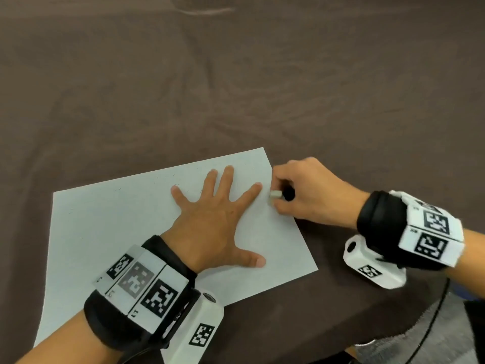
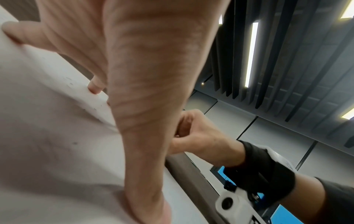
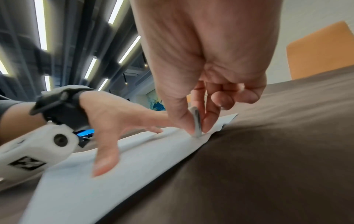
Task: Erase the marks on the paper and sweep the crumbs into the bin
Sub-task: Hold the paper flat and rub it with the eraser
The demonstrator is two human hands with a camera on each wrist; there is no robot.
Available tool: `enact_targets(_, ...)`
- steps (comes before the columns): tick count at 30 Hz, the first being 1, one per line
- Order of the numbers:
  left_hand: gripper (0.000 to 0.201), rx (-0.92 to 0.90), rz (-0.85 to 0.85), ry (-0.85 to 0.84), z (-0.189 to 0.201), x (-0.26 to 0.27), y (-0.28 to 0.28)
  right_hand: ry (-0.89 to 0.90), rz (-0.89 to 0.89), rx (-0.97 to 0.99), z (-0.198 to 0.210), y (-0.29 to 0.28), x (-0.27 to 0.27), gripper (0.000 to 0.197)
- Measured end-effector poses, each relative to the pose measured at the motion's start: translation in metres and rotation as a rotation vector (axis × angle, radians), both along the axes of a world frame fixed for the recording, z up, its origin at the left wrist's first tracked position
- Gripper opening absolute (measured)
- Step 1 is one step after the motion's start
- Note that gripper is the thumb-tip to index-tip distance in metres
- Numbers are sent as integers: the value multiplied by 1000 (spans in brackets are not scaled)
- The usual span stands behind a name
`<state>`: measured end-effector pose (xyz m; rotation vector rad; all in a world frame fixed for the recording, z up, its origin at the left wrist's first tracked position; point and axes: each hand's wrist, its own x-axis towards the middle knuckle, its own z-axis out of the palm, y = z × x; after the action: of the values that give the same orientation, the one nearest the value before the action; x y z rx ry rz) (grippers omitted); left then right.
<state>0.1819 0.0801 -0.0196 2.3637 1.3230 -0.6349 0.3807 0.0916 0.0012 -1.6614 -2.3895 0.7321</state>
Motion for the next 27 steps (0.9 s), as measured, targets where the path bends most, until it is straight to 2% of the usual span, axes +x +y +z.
enact_targets(6, 126, -17, 0, 13, 0, 1, 0, -59, 19, 36, 1, 48, -8, 7)
enact_targets(10, 125, -31, -1, 14, 1, 1, 0, -29, 18, 43, 0, 77, -12, 8)
enact_targets(17, 125, -28, -3, 6, -1, 1, 0, -17, 99, -6, -1, 70, -17, 5)
enact_targets(20, 125, -27, -1, 1, -1, 2, 1, -92, 29, 98, 9, 88, -12, 2)
enact_targets(22, 125, -25, 1, 0, -2, 1, 0, -46, -38, 139, 18, 93, -8, 6)
enact_targets(24, 125, -9, -2, -5, -3, 1, 0, 23, -23, 101, 19, 85, -14, 8)
enact_targets(27, 125, 5, -9, -9, -5, 1, 0, 18, 71, 11, 5, 67, -31, 6)
